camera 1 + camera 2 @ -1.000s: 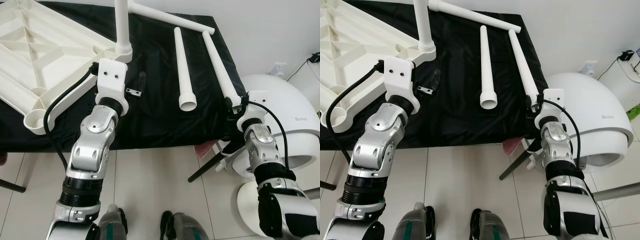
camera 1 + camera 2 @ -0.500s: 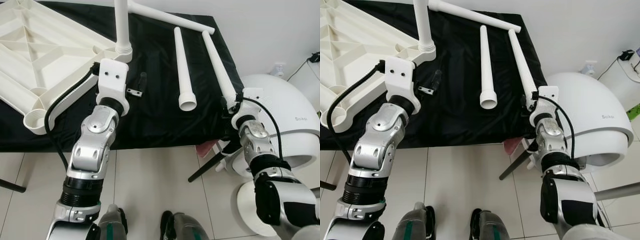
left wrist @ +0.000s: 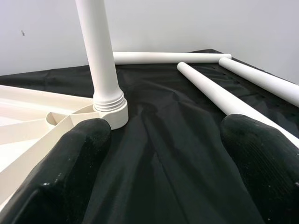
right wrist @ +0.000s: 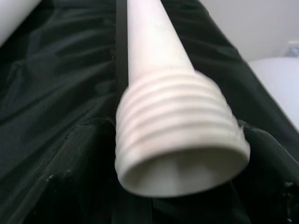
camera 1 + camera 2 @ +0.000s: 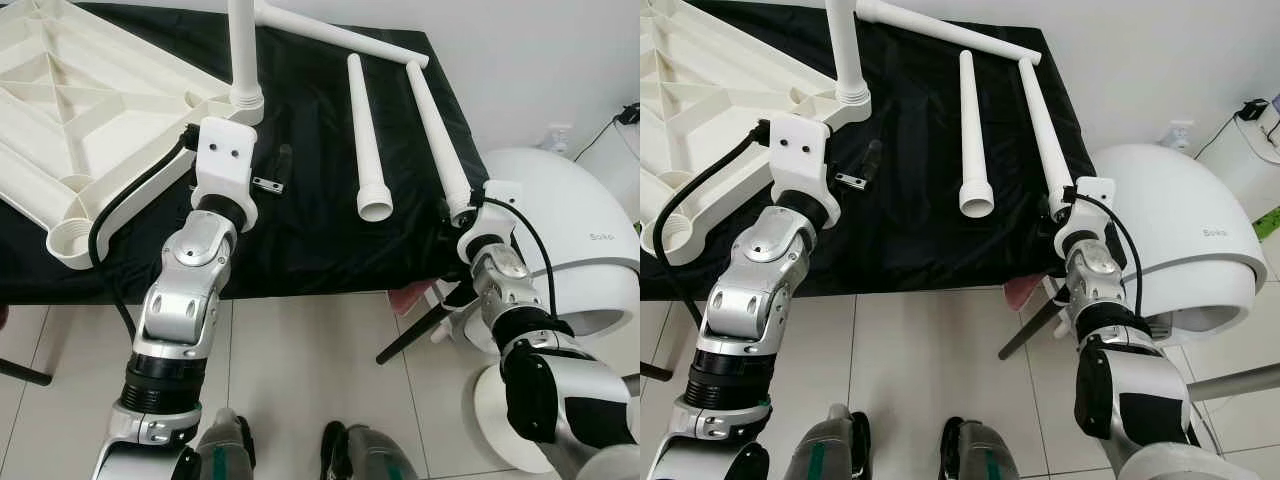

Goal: Building children table

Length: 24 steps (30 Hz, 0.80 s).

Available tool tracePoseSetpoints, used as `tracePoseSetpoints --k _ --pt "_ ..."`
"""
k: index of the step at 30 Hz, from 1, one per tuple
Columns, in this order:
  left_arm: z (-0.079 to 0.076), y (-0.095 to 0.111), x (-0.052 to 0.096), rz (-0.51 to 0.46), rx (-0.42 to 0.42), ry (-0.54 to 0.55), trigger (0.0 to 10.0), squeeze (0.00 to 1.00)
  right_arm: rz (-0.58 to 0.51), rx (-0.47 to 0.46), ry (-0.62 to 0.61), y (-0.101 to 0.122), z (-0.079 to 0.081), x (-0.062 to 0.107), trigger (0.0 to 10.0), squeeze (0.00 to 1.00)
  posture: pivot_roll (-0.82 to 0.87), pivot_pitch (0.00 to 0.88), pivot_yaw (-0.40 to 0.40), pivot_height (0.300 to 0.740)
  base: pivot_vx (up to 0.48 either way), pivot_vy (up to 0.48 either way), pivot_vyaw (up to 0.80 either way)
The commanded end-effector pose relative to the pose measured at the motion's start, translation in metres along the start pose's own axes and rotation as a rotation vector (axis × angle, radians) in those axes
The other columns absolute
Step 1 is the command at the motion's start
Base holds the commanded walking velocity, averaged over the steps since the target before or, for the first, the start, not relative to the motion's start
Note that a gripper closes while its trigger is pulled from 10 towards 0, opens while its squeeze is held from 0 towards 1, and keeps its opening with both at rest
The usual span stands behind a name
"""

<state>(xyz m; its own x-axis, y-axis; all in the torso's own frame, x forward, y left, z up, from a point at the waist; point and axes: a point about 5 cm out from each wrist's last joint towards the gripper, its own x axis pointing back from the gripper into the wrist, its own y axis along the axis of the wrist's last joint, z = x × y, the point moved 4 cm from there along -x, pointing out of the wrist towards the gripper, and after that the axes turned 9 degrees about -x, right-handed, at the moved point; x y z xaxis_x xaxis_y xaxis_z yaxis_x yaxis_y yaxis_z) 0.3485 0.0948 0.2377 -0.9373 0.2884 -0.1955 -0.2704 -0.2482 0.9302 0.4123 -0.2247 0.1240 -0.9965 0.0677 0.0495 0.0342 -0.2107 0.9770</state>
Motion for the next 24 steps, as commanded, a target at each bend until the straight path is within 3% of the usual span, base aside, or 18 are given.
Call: tracePoseSetpoints --k 1,15,16,17,24 --pt "-0.002 0.0 0.001 0.006 0.001 0.006 10.0 0.0 0.011 -0.018 -0.026 -0.005 -0.007 0.002 10.0 0.0 0.07 0.14 -0.089 0.74 0.0 0.0 0.0" --pt "-0.002 0.0 0.0 0.011 0.0 0.006 10.0 0.0 -0.018 -0.013 -0.038 0.001 -0.01 0.001 10.0 0.0 0.07 0.146 -0.084 0.74 0.0 0.0 0.0" --pt "-0.002 0.0 0.0 0.013 -0.001 0.006 10.0 0.0 -0.02 -0.014 -0.038 0.002 -0.01 0.001 6.7 0.0 0.07 0.146 -0.085 0.74 0.0 0.0 0.0" --pt "-0.002 0.0 0.0 0.013 -0.003 0.006 10.0 0.0 -0.025 -0.018 -0.041 0.003 -0.01 0.001 0.0 0.0 0.07 0.147 -0.085 0.74 0.0 0.0 0.0" --pt "-0.002 0.0 0.0 0.01 -0.006 0.009 10.0 0.0 -0.044 -0.031 -0.035 0.007 -0.01 0.0 0.0 0.0 0.07 0.147 -0.087 0.74 0.0 0.0 0.0"
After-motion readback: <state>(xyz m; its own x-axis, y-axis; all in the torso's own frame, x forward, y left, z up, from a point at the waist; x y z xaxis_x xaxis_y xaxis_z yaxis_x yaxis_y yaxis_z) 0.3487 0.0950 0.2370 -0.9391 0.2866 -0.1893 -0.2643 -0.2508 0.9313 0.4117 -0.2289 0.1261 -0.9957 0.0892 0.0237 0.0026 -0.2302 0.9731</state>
